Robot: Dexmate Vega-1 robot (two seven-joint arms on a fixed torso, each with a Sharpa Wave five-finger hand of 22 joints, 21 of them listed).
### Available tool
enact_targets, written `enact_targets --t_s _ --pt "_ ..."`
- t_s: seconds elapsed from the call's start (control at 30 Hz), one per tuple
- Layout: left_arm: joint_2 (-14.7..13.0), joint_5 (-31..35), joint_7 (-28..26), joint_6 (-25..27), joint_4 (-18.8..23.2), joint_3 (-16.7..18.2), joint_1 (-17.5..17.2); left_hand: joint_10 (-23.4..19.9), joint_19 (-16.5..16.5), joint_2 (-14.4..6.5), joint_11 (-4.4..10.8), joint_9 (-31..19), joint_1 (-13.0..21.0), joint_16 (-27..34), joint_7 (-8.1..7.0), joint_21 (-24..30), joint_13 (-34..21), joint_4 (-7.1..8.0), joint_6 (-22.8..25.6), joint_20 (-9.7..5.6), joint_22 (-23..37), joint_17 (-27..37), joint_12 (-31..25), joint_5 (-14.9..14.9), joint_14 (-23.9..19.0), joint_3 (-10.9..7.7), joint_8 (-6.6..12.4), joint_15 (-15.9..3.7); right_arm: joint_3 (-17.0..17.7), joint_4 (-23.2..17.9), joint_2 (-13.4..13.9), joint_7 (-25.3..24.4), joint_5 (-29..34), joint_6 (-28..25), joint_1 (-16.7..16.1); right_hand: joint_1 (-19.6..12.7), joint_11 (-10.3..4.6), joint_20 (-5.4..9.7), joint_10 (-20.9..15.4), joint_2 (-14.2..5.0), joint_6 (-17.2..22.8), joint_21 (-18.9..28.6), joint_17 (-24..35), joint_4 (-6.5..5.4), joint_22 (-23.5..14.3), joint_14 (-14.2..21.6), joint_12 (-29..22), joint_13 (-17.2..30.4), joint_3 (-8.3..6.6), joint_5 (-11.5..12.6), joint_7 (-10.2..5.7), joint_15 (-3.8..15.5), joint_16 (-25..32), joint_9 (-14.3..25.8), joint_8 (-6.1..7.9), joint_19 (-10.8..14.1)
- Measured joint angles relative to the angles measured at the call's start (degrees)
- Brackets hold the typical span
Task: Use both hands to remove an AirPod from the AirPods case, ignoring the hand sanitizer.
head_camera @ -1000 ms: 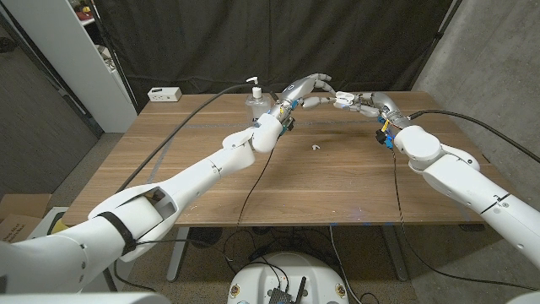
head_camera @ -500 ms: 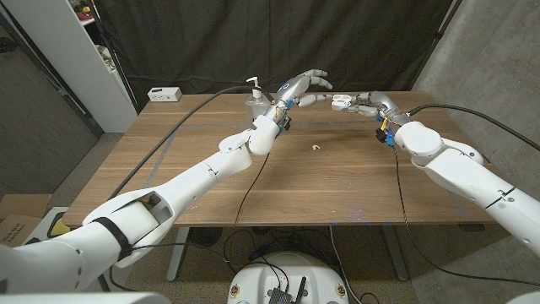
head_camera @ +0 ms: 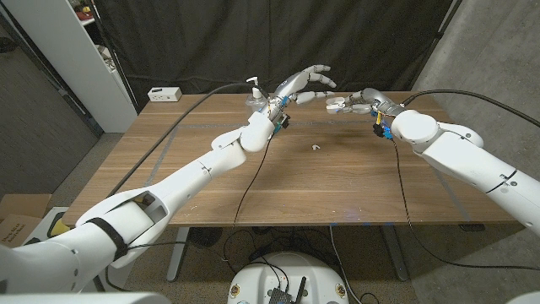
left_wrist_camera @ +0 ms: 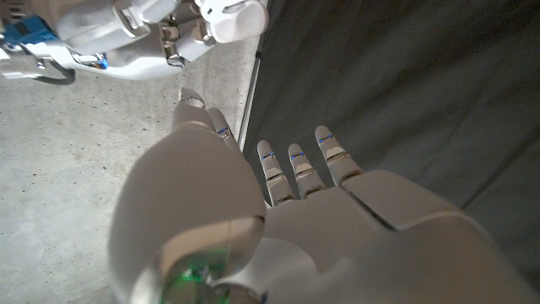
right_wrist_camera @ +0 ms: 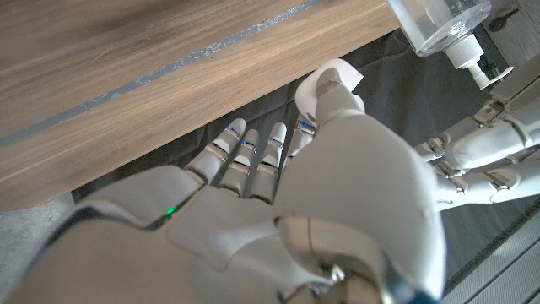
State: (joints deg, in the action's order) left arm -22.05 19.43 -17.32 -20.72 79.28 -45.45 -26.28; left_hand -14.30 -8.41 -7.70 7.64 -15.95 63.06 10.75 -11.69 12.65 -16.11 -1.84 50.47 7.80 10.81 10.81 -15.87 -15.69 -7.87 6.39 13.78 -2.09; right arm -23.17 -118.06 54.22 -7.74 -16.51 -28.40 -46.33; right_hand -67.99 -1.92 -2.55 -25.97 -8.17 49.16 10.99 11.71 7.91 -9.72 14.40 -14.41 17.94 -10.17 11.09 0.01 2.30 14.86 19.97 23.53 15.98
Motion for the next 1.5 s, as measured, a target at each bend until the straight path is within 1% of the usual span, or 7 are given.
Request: enact_targets --t_s 0.13,0.4,0.6,0.77,1.13,1.4,1.5 --pt "-0.67 -1.37 2.82 0.64 1.08 0.65 -0.13 1.09 0.19 0.30 -0.56 -0.10 0.30 -0.22 0.00 0.00 0.00 -0.16 0.00 0.19 0.00 0.00 0.63 -0.22 1.28 0.16 0.00 -0.13 -0.59 -1.21 0.22 0.10 0.42 -2.41 0.83 0.01 0.19 0.00 0.19 0.00 0.00 0.00 0.00 0.00 0.00 -0.01 0.00 0.00 0.00 0.00 0.00 -0.01 0.00 0.00 0.00 0.00" --pt "-1.89 -2.21 7.65 5.60 3.87 1.22 -0.56 1.96 0.74 0.30 -0.88 -0.17 0.29 -0.22 0.58 -0.44 0.00 -0.16 -0.58 0.27 0.00 -0.01 0.86 -0.43 2.07 0.17 -0.01 0.05 -1.08 -2.68 0.42 -0.42 1.03 -5.23 1.47 0.02 0.19 0.00 0.19 -0.01 0.00 0.00 0.00 0.07 0.00 0.17 0.00 0.00 0.07 -0.01 0.00 0.17 0.00 0.00 0.00 0.00" --pt "-2.26 -0.19 8.69 9.38 5.49 0.84 -0.64 2.05 0.74 0.30 -0.97 -0.17 0.29 -0.22 0.65 -0.44 0.01 -0.17 -1.08 0.27 0.00 -0.01 0.86 -0.66 2.37 0.18 -0.26 -0.25 -1.09 -3.39 0.58 -0.96 1.22 -5.70 1.44 0.02 0.50 0.00 -0.12 0.00 0.00 0.00 0.00 0.07 0.00 0.16 0.00 0.00 0.07 -0.02 0.00 0.16 0.00 0.00 0.00 0.00" --pt "-2.28 1.03 8.75 11.14 5.72 0.69 -0.64 2.05 0.74 0.30 -0.98 -0.13 0.29 -0.22 -0.17 -0.44 0.01 -0.07 -2.30 0.27 0.00 -0.01 0.86 -0.66 2.37 0.57 -1.00 -0.25 -0.69 -3.78 0.76 -1.13 1.24 -5.70 0.76 0.01 0.50 0.00 -0.12 0.01 0.00 0.00 0.01 0.07 0.00 0.16 0.00 0.00 0.07 0.42 0.00 0.16 0.00 0.00 0.00 0.00" --pt "-1.44 1.97 8.18 11.02 5.04 -0.63 0.05 2.05 1.04 0.53 -0.97 0.50 -0.56 0.28 -0.79 -0.44 0.01 0.74 -4.34 0.58 -0.01 0.27 0.86 -1.09 2.36 1.37 -2.26 -0.25 -0.20 -4.78 1.12 -2.12 1.59 -4.37 -0.42 0.01 0.80 0.00 -0.43 0.03 0.00 0.00 0.01 0.07 0.00 0.46 -0.01 0.00 0.07 0.42 0.00 -0.14 0.00 0.00 0.00 0.00" --pt "-0.91 1.40 7.17 8.88 4.08 -0.90 0.32 1.09 1.04 0.15 -0.66 0.79 -0.93 0.50 -0.80 -0.44 0.02 1.04 -4.34 0.58 -0.01 0.28 0.73 -1.09 2.14 1.67 -2.26 -0.03 -0.69 -5.44 1.17 -2.28 2.00 -4.27 -0.51 0.05 0.71 -0.31 -0.75 0.08 0.00 0.00 0.01 0.07 0.00 0.77 -0.01 0.00 0.07 0.42 0.00 0.16 0.00 0.00 0.00 0.31" --pt "0.03 1.12 6.78 8.04 2.36 -1.07 0.50 0.89 1.04 0.06 -0.46 0.79 -1.03 0.72 -0.80 -0.44 0.02 1.29 -4.34 0.58 -0.01 0.28 0.57 -1.09 1.51 1.92 -2.26 -0.05 -1.13 -5.60 1.17 -2.37 3.15 -4.34 -0.48 0.05 0.90 -0.31 -0.94 0.08 0.00 0.00 0.01 0.07 0.00 0.76 -0.01 -0.01 0.07 0.41 0.00 0.16 0.00 0.00 0.00 0.31"
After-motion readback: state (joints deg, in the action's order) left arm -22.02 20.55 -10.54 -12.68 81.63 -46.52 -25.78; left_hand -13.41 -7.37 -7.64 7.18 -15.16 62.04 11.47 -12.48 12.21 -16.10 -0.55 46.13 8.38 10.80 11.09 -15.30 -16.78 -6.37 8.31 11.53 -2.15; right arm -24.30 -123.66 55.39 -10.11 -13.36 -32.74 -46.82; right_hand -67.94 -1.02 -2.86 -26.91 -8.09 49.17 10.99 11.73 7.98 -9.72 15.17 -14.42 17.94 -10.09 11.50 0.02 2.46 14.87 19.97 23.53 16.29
